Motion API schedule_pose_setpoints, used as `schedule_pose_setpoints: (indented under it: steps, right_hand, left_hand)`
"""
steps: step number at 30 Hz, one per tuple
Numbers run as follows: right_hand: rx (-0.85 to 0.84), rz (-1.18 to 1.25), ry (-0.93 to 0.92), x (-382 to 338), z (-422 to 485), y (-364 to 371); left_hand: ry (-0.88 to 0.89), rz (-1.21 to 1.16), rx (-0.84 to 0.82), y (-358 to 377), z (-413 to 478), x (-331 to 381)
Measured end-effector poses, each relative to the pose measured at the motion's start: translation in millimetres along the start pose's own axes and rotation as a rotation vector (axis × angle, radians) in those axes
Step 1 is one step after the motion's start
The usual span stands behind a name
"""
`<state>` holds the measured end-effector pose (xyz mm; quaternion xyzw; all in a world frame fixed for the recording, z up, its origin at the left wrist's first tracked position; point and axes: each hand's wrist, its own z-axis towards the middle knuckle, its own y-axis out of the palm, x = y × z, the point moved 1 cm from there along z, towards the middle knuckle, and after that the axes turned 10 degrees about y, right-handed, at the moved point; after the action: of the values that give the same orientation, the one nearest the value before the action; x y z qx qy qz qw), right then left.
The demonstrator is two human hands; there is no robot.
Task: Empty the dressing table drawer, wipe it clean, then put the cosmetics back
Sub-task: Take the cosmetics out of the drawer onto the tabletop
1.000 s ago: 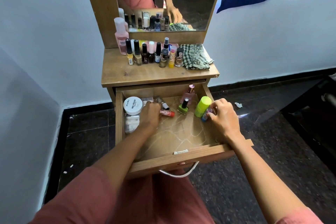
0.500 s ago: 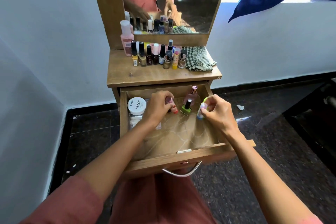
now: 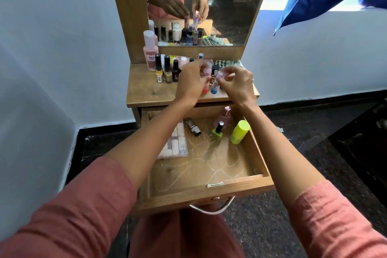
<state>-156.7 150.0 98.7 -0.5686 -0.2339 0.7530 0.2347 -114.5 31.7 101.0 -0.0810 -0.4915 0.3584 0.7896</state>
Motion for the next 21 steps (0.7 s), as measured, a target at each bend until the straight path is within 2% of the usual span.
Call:
schedule_pose_setpoints:
  steps: [11, 21]
  right_hand:
    - [-0.013, -0.07, 0.017, 5.0, 25.1, 17.7]
    - [-0.021, -0.075, 0.018, 11.6, 26.5, 17.7]
  left_hand:
    - [0.012, 0.087, -0.055, 21.8, 15.7, -15.2]
    - [0.007, 0.089, -0.013, 24.0, 19.0, -16.0]
